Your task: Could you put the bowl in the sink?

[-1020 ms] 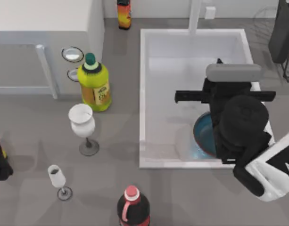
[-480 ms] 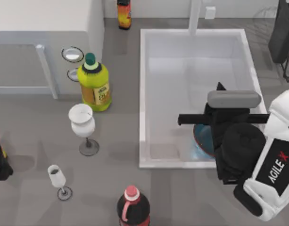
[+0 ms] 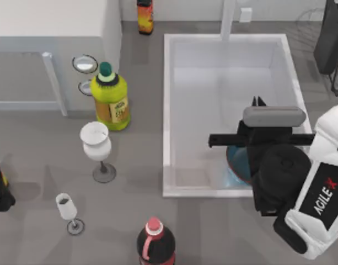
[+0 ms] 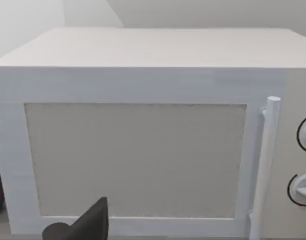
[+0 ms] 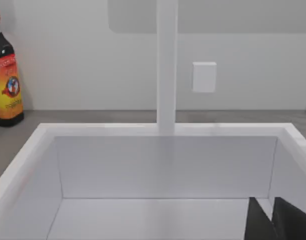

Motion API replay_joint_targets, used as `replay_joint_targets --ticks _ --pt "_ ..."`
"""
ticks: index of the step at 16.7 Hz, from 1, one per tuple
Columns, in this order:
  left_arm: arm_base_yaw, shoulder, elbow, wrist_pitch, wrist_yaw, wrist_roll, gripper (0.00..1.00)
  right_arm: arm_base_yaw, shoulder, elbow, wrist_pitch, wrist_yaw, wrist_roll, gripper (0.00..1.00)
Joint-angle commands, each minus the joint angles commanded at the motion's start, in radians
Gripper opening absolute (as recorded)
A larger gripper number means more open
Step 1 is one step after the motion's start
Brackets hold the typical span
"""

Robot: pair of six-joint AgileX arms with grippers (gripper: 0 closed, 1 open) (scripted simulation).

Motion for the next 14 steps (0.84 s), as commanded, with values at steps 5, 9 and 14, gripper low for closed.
replay_joint_targets --ticks 5,9,14 --pt "0.0 0.0 0.0 0.0 0.0 0.0 1.0 0.0 0.0 0.0 0.0 0.0 0.0 0.75" --pt "0.0 0.0 0.0 0.0 0.0 0.0 1.0 0.0 0.0 0.0 0.0 0.0 0.0 1.0" --pt "0.0 0.0 0.0 0.0 0.0 0.0 1.0 0.0 0.0 0.0 0.0 0.0 0.0 1.0"
